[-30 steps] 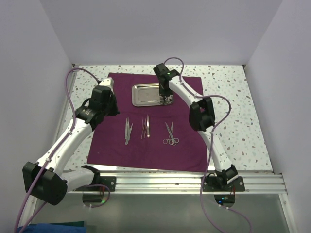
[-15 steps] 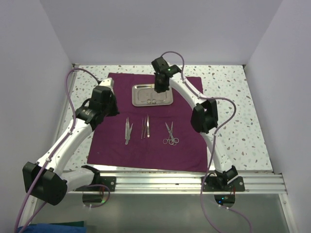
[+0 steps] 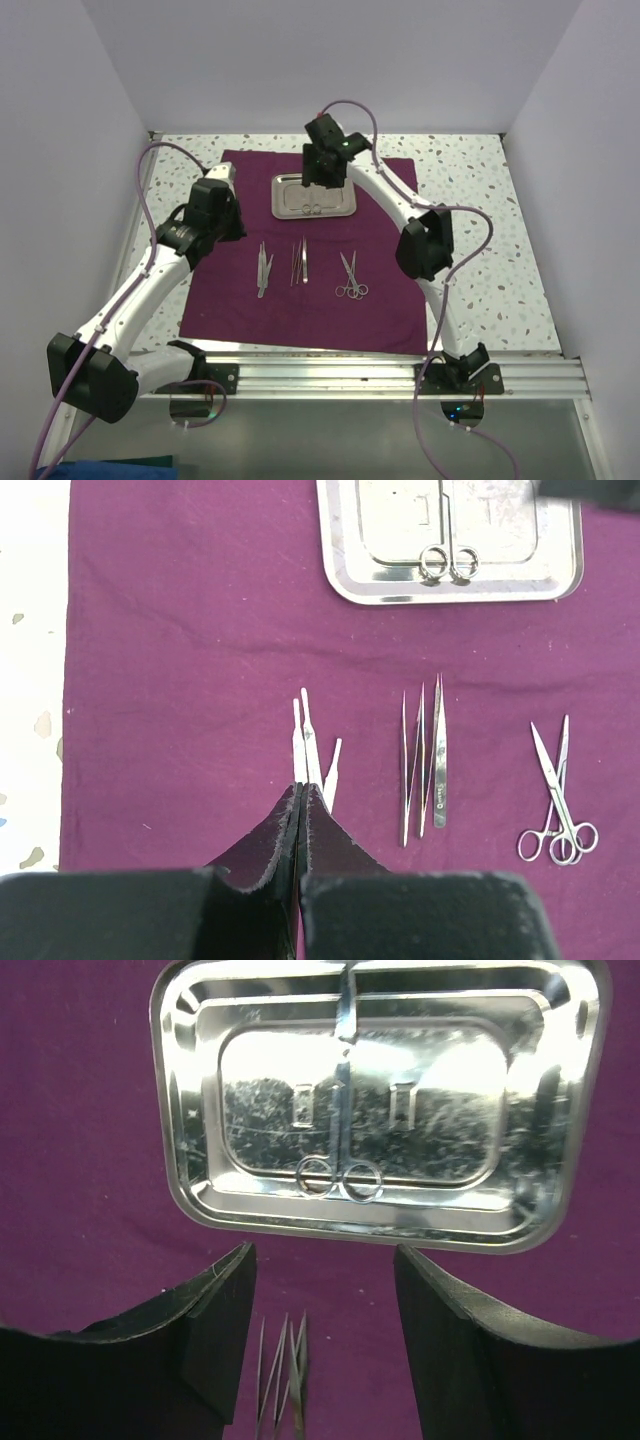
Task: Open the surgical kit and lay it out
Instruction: Pick up the medical item from the container.
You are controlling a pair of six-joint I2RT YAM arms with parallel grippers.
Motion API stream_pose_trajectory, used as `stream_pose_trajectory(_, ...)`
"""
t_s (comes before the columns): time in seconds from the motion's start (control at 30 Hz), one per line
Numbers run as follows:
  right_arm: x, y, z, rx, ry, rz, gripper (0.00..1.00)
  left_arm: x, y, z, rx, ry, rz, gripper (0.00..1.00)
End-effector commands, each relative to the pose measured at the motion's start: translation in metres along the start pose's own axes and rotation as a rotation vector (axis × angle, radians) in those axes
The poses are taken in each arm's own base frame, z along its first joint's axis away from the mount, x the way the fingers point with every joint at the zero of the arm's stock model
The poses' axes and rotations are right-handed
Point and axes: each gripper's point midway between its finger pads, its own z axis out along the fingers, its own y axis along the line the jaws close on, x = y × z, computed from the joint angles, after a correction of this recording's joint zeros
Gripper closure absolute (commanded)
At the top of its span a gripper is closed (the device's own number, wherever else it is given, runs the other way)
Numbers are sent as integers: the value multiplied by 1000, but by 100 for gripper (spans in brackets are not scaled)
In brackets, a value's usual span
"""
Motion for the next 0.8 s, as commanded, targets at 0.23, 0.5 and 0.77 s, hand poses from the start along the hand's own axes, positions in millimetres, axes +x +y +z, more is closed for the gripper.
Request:
stream_pose_trajectory(0.23,28,27,38,2,30,-19,45,4,10,-21,-18,-15,1,100)
stream_pose_trajectory(0.5,39,19,58,45,43,-19,51,26,25,-34,-51,-2,-21,100)
stream_pose_trajectory(0.77,40,15,73,70,33,-5,57,29,29,-36,-66,1,-11,100)
